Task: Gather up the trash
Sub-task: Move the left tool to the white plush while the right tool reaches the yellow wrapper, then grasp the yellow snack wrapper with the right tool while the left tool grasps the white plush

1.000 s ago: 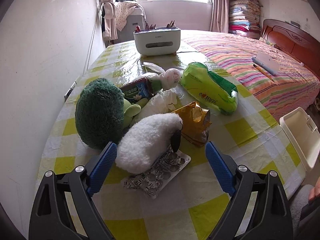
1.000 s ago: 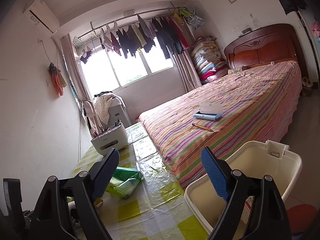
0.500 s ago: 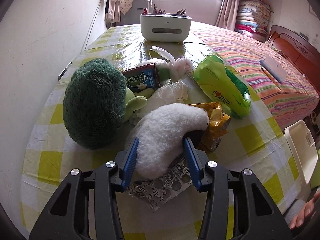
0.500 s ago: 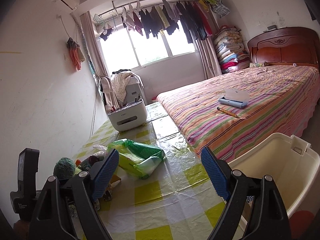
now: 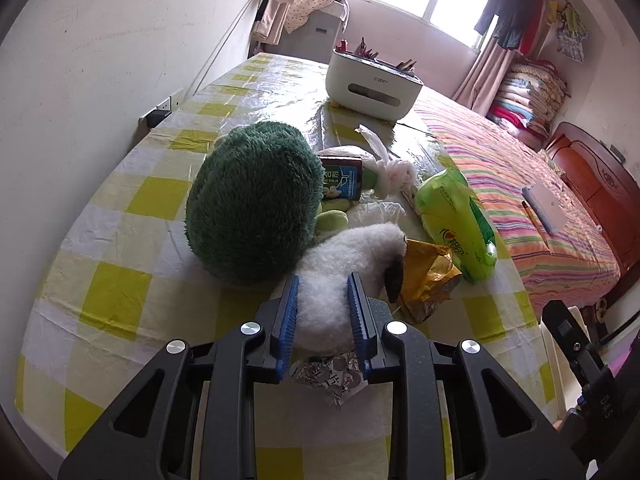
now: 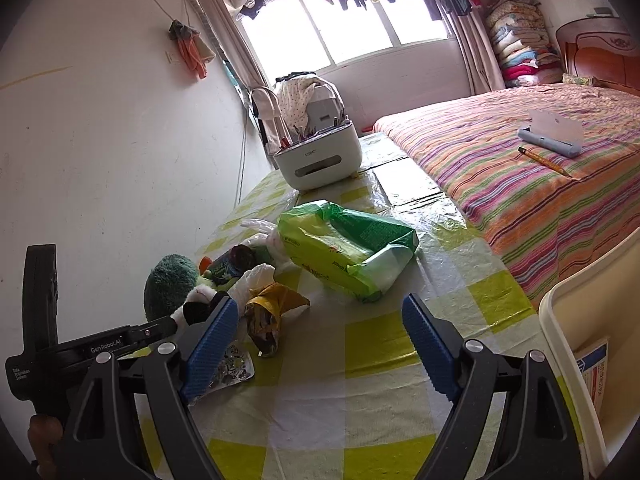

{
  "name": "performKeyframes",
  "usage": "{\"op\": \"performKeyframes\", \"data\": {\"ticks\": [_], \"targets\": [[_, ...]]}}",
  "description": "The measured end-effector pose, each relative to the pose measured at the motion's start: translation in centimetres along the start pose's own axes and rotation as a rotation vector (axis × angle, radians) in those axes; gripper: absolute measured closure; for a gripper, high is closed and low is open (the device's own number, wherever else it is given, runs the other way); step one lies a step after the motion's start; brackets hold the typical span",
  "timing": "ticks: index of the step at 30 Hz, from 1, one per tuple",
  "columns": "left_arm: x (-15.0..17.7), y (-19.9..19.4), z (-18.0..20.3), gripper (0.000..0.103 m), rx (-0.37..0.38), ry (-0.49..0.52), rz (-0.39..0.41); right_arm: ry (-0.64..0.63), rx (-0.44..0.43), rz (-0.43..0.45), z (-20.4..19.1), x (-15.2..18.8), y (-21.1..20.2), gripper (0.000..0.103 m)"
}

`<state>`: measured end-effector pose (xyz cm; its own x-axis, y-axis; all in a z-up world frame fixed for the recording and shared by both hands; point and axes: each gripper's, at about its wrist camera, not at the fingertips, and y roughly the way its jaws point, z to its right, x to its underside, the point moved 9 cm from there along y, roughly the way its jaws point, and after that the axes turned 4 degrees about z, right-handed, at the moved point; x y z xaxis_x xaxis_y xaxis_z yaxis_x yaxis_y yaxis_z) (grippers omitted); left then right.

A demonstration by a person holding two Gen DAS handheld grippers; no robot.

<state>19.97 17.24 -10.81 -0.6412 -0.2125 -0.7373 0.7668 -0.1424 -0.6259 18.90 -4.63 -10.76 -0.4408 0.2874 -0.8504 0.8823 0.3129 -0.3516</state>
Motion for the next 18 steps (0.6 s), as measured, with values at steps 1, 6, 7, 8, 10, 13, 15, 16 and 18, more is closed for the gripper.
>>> {"op": "performKeyframes", "data": {"ticks": [1,6,7,8,10,13,15,16,18], "targets": [[-0.2,-0.4,0.0,0.082,0.000,-0.002,0.014,-0.005,-0.010,-0.018,-0.4,0.3,0.4,0.021],[-0.4,-1.0,0.2,0.084,-0.012,0.028,0.038,-0.066,-0.027,-0.111,-2.6,2.0,3.1,0.021],[-0.4,-0.9,0.3,0.085,-0.011,0.031,0.032,-0.084,-0.023,-0.127,-3.0,2.3,3.5,0.021],[-0.2,-0.7,0.4,0.086,-0.006,0.032,0.023,-0.096,-0.020,-0.143,-3.3,2.6,4.0,0.021],[-0.1,-0.7,0.5,0.088,0.005,0.025,0.015,-0.104,-0.031,-0.159,-3.9,2.8,4.6,0.021],[-0.1,-0.8,0.0,0.091,0.016,-0.001,0.013,-0.122,-0.016,-0.192,-4.2,3.1,5.7,0.021],[-0.1,-0.7,-0.5,0.093,0.023,-0.027,0.006,-0.124,-0.011,-0.219,-4.4,3.3,6.4,0.022],[0.0,-0.6,-0.8,0.093,0.027,-0.037,0.001,-0.122,-0.010,-0.232,-4.4,3.4,6.8,0.022],[0.0,-0.6,-1.1,0.094,0.031,-0.054,-0.001,-0.118,-0.013,-0.252,-4.5,3.6,7.4,0.022]]}}
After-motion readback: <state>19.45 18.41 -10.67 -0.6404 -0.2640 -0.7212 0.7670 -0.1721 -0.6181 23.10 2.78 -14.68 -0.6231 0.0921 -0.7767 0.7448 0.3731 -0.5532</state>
